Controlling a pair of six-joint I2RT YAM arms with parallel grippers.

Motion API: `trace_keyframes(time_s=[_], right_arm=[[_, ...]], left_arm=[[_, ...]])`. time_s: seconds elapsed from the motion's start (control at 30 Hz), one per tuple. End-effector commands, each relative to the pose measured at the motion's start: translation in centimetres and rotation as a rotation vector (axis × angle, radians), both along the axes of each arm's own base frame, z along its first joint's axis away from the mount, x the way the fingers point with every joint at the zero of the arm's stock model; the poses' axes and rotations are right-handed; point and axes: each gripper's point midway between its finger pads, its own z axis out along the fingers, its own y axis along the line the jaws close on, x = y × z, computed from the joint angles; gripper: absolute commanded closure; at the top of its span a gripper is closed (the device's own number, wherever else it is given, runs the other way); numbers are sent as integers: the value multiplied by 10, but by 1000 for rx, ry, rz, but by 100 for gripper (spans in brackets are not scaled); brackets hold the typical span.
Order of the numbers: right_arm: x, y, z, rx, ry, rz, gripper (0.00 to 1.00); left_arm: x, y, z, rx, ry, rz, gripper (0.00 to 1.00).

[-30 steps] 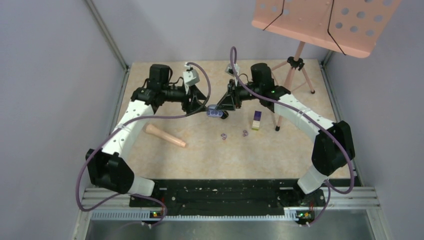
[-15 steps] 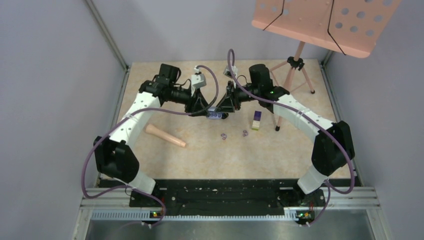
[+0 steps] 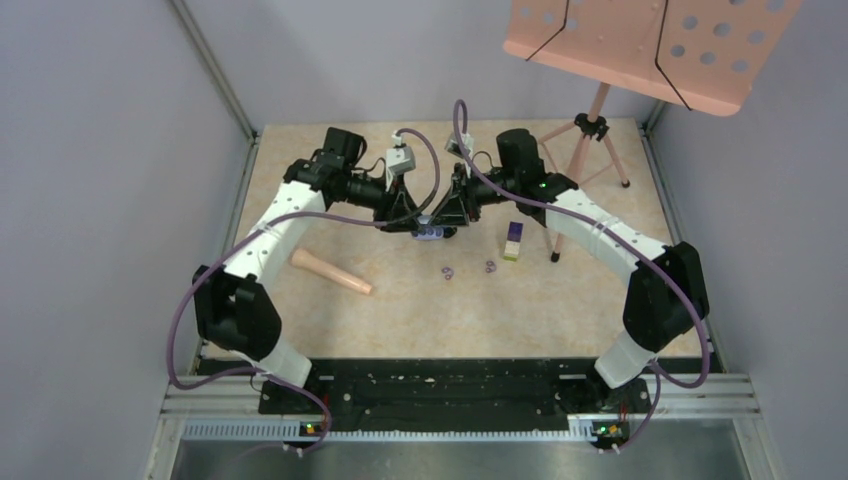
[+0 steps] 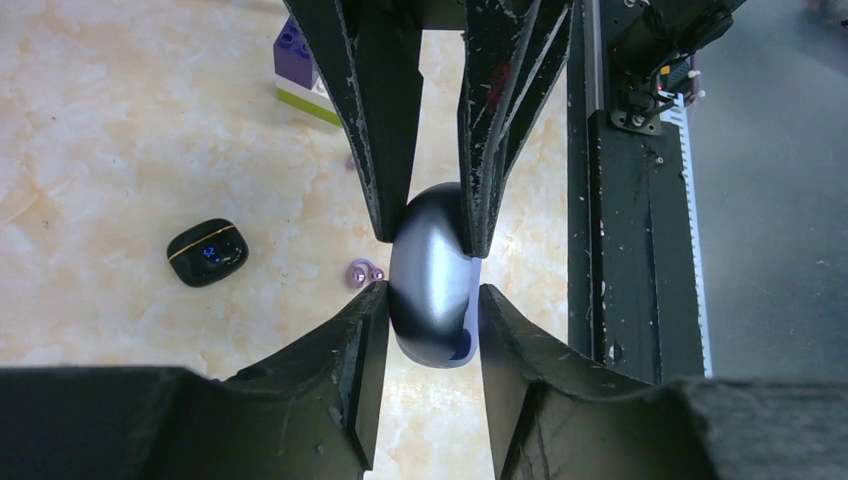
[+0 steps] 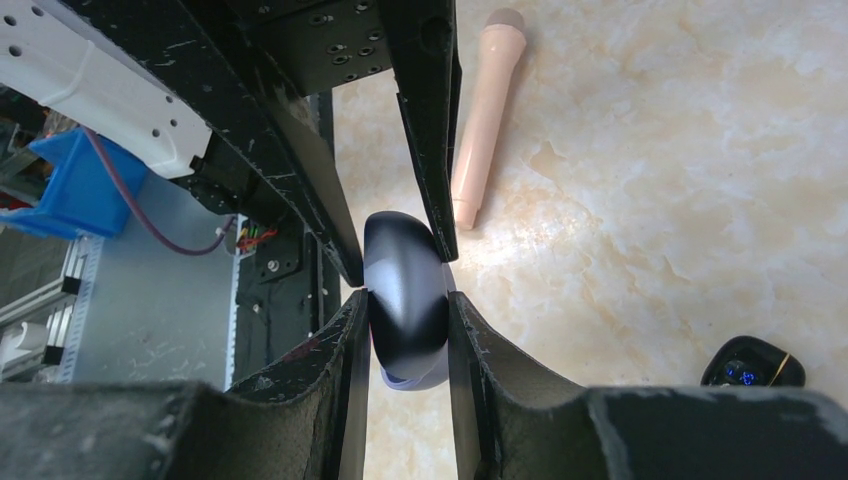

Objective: Insert the wireless bluetooth earbuds into the charging case
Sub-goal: Open the charging case, then pick up the earbud from the center of the board.

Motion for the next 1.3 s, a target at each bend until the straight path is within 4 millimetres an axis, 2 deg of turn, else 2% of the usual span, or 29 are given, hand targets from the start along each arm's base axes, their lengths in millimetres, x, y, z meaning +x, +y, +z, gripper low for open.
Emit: trace_keyframes(time_s=[0.0, 0.13, 0.37, 0.43, 0.47, 0.53, 0.6, 0.7, 0.8, 0.87, 0.93, 1.03, 1.1, 1.2, 1.27], right_arm=[[-4, 6, 32, 57, -98, 33, 100], [-4, 6, 30, 56, -95, 33, 100], [0, 5, 27, 46, -93, 10, 100], [2, 4, 29, 45, -95, -2, 100], [3, 3, 30, 46, -92, -9, 96], [6, -2, 40, 58, -91, -22, 76], [9, -10, 54, 72, -92, -38, 66], [13, -27, 75, 86, -117, -66, 58], [16, -46, 76, 57, -142, -103, 54], [19, -60, 64, 14, -158, -140, 52], [24, -74, 41, -66, -135, -229, 52], [32, -98, -12, -213, -12, -430, 56], [29, -116, -53, -324, 74, -519, 65], [17, -132, -101, -441, 153, -551, 72], [12, -140, -124, -501, 188, -572, 76]], left_arm=[[-1, -8, 15, -51, 4, -30, 60], [-2, -10, 17, -67, 24, -37, 64], [-8, -12, 19, -89, 51, -60, 96], [-10, -11, 19, -88, 55, -62, 100], [-11, -10, 18, -84, 53, -62, 100], [-12, -8, 17, -75, 53, -53, 100], [-13, -7, 16, -64, 54, -45, 100], [-16, -4, 14, -48, 62, -29, 100], [-19, -1, 10, -29, 82, -3, 100], [-19, 0, 9, -26, 85, 19, 100], [-20, 2, 8, -19, 93, 38, 100], [-21, 7, 2, 7, 108, 73, 100], [-23, 12, -1, 16, 119, 94, 100], [-25, 18, -7, 26, 138, 126, 100], [-25, 21, -10, 24, 146, 147, 100]])
